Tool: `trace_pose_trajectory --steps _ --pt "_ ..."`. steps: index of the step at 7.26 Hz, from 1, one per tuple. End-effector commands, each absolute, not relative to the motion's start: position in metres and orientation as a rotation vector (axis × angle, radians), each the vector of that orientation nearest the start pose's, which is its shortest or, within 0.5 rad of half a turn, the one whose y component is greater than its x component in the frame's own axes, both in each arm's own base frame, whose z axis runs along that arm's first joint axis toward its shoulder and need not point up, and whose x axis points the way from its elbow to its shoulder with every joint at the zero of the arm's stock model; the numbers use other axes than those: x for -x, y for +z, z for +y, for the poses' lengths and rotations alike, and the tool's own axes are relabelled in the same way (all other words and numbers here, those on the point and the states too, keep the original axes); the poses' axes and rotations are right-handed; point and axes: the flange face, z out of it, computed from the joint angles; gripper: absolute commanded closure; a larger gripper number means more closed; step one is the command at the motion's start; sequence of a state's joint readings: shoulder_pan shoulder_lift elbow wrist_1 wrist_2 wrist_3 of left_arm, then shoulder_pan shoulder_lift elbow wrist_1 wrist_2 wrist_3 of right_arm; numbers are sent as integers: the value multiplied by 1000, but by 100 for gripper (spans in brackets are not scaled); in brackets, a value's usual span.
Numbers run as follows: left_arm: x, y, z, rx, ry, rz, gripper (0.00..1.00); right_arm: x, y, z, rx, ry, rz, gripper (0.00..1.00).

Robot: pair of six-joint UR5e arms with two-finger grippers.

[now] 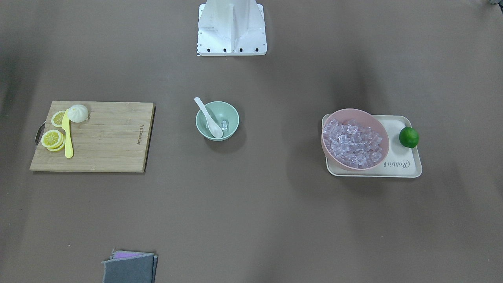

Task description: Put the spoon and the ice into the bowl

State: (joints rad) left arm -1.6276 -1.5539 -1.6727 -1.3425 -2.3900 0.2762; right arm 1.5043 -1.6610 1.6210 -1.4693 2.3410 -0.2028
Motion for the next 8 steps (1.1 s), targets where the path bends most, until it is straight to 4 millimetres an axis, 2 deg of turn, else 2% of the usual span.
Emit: trace_pose_trajectory --steps 1,3,5,6,8 --pt "87 634 -469 -6 149 832 2 -39 684 -442 -136 -281 -769 0" --pt "87 634 -469 -7 150 830 2 -40 676 -444 -107 -266 -756 0" --pt "87 635 -469 -5 148 834 2 -46 639 -439 36 -213 -693 0" --pt "87 633 -469 -12 154 831 2 -47 642 -432 52 -205 -695 0" --pt "87 621 -470 -42 173 826 2 -46 640 -433 45 -209 -697 0"
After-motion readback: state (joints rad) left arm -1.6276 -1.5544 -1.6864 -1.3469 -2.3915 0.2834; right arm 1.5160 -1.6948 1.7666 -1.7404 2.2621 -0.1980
